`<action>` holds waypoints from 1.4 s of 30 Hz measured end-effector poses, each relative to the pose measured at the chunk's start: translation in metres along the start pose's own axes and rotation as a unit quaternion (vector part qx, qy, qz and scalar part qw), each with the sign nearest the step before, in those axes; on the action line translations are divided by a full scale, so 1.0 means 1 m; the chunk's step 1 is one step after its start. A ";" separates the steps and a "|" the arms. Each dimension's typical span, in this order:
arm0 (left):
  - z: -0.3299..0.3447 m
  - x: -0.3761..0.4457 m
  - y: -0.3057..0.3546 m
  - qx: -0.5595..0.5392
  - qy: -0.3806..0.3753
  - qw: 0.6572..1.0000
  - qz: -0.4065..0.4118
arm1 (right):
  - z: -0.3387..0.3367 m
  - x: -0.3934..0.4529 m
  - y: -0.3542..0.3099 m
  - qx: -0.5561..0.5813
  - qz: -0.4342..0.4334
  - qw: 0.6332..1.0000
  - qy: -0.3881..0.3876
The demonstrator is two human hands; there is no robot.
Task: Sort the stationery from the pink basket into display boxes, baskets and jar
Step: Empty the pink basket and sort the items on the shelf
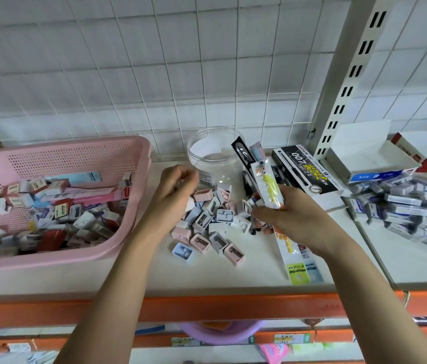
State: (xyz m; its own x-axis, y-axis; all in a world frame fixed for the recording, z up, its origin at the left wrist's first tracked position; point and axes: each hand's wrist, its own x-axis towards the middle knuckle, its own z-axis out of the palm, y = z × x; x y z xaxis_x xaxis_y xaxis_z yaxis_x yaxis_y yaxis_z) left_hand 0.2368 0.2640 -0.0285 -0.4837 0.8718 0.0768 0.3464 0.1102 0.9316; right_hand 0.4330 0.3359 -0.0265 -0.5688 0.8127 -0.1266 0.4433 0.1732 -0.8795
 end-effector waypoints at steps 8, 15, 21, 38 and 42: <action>-0.003 -0.006 -0.009 0.082 -0.059 0.995 0.018 | 0.006 -0.001 -0.002 -0.034 -0.014 0.999 0.027; 0.007 -0.011 -0.022 0.153 0.034 0.971 0.178 | 0.003 -0.010 0.005 -0.022 0.009 0.999 0.030; 0.022 -0.012 -0.014 0.149 0.114 0.957 0.222 | -0.020 -0.024 0.018 0.117 0.030 0.992 0.043; 0.279 -0.059 0.086 0.099 0.009 0.981 0.165 | -0.246 -0.089 0.124 0.148 0.051 0.985 0.076; 0.324 -0.056 0.108 0.147 0.013 0.969 0.197 | -0.293 -0.090 0.151 0.075 0.029 0.995 0.067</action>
State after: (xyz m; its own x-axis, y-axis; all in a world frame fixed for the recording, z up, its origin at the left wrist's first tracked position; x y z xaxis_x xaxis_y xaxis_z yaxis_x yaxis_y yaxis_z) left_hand 0.5620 0.3819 -0.0475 -0.2858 0.8626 0.4175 0.7208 -0.0937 0.6868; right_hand 0.7540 0.4524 -0.0135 -0.4436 0.8874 -0.1253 0.3584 0.0474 -0.9324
